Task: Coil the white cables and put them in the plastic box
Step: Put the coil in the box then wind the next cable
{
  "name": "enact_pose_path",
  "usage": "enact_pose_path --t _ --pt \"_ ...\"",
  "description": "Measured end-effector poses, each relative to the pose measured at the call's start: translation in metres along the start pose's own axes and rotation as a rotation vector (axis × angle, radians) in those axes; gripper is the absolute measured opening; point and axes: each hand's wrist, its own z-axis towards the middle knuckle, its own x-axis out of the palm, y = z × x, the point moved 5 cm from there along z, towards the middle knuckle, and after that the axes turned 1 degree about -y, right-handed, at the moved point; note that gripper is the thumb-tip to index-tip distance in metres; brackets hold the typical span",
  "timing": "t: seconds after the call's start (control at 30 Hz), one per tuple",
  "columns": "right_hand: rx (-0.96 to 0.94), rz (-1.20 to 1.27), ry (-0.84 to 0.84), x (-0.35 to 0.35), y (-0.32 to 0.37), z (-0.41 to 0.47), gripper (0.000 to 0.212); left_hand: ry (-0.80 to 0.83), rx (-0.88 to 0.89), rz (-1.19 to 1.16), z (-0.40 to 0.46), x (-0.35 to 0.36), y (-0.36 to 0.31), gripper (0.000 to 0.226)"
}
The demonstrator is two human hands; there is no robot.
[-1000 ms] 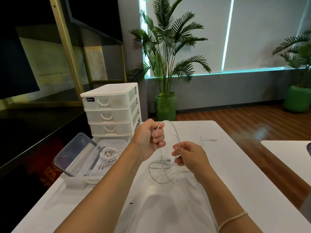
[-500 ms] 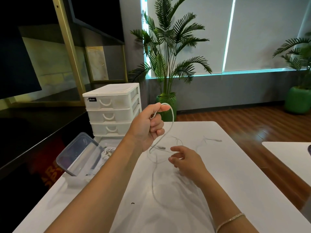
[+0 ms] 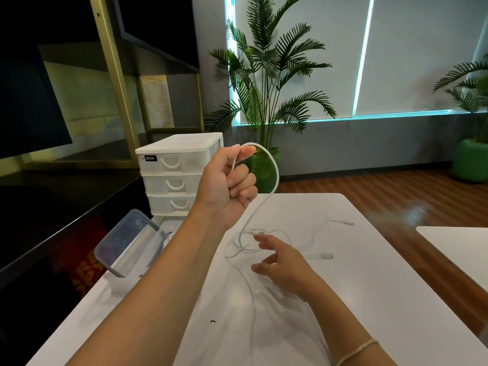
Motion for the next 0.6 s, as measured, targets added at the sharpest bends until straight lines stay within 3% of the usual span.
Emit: enact_pose_path --t 0.13,0.3,0.43,0.5,0.6 --pt "-0.059 0.091 0.076 0.005 0.011 -0.005 0.05 -0.054 -0.011 0.076 0.001 -0.006 0.007 0.036" --pt "-0.054 0.181 0.142 0.008 0.017 -0.007 0.021 -0.137 -0.067 0.195 0.001 -0.018 0.017 0.027" --pt "0.026 0.104 0.247 0.014 0.009 -0.009 0.033 -0.248 -0.069 0.557 -0.001 -0.03 0.017 0.02" --pt "0.068 0.061 0.223 0.005 0.003 -0.006 0.041 -0.283 -0.144 0.782 -0.001 -0.038 0.022 0.02" --pt "0.155 0.124 0.147 -0.013 -0.007 -0.003 0.038 -0.312 -0.319 1.037 -0.001 -0.056 0.038 0.024"
